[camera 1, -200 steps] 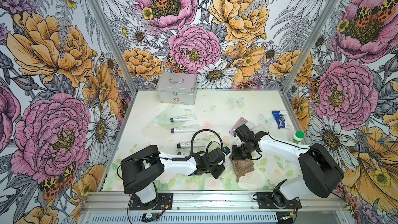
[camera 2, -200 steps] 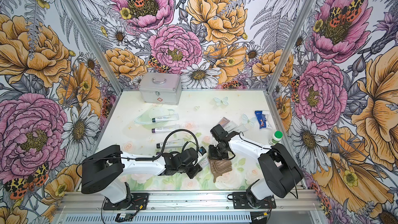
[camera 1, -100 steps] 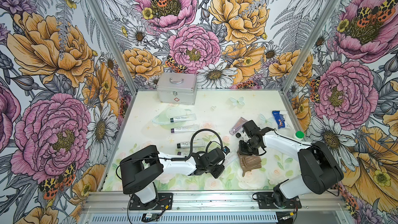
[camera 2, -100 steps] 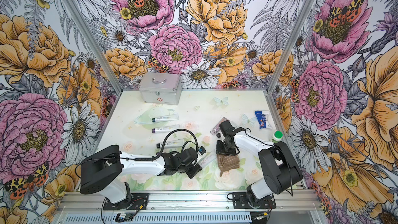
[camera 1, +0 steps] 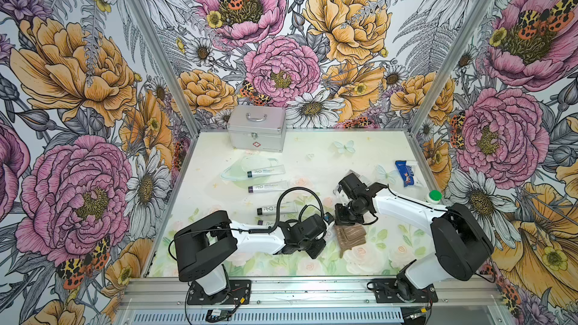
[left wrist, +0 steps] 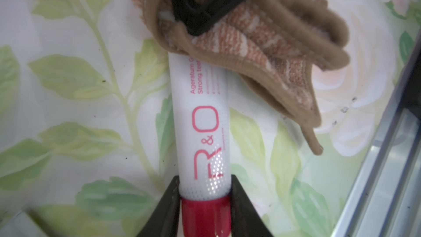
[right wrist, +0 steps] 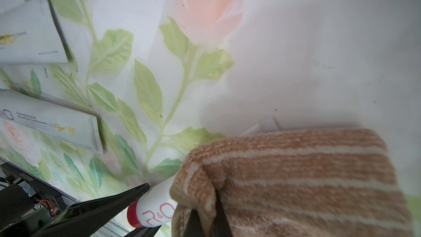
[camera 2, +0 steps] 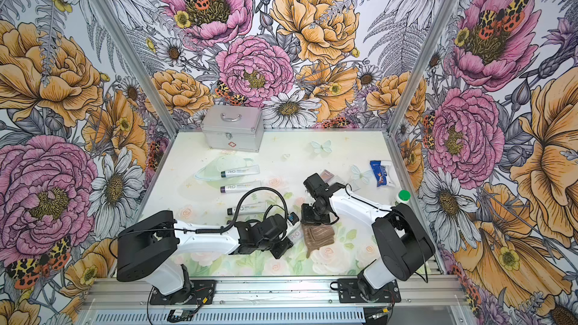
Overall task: Wipe the surface of the toothpaste tube
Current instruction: Wipe the dirt from the toothpaste tube.
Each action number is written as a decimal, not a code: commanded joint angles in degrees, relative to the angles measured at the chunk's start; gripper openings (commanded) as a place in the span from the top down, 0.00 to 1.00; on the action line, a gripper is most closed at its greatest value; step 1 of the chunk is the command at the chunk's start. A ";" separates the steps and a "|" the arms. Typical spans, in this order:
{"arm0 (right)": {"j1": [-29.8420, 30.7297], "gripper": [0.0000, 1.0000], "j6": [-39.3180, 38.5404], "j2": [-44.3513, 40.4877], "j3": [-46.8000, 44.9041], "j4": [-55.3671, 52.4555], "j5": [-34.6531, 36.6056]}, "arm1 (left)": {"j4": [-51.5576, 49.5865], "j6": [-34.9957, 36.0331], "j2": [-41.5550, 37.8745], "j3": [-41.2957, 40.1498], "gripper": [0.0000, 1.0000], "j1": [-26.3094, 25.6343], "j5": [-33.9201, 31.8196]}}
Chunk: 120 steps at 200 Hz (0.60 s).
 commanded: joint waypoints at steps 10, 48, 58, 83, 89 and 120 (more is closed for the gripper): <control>-0.19 1.00 -1.31 3.20 0.50 0.12 4.26 | 0.03 0.76 -0.11 0.94 0.65 0.65 -0.69; -2.35 1.00 -2.84 5.62 -0.12 -0.14 8.61 | 0.15 0.52 -1.02 0.14 0.66 0.50 -0.96; -3.62 1.00 -3.30 5.65 -0.49 -0.14 9.66 | 0.17 0.42 -1.33 -0.26 0.66 0.44 -1.11; -6.08 1.00 -4.29 5.56 -0.67 -0.06 10.08 | 0.46 0.14 -1.72 -0.85 0.65 0.38 -1.22; -6.11 1.00 -4.31 5.57 -0.47 0.01 9.67 | 0.52 0.15 -1.53 -0.86 0.66 0.30 -1.24; -3.21 1.00 -3.47 5.77 0.92 0.09 7.08 | 0.81 0.31 -0.58 -0.28 0.66 0.32 -1.24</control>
